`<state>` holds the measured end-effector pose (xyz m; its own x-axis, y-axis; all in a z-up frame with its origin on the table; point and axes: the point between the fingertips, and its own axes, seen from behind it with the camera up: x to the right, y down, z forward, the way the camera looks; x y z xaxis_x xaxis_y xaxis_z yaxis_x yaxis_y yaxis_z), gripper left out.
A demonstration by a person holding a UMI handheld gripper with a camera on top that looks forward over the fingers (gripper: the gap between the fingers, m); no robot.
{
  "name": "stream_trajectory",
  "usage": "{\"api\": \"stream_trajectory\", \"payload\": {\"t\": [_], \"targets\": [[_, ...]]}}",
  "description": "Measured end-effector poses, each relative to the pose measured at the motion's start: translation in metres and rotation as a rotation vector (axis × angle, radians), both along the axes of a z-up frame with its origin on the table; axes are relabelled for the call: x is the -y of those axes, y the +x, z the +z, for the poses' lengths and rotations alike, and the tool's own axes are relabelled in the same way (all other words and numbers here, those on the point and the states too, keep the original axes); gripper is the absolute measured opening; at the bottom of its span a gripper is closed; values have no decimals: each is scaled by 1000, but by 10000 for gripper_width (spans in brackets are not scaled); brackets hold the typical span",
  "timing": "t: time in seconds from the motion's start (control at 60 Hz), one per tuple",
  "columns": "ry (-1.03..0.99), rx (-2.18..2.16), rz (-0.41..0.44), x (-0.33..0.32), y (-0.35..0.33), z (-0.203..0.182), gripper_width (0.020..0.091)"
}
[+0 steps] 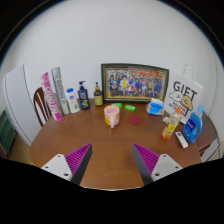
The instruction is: Pour water
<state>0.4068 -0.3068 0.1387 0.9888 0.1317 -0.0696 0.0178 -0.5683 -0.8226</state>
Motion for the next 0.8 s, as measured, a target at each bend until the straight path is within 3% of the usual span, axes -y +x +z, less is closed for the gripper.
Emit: {"api": "stream_trajectory", "payload": {"t": [0.467, 0.717, 0.8], "targets": [[133, 43, -168, -145, 266, -103, 852], [184, 41, -178, -233, 311, -143, 838], [195, 49, -164, -249, 310, -152, 754]]}}
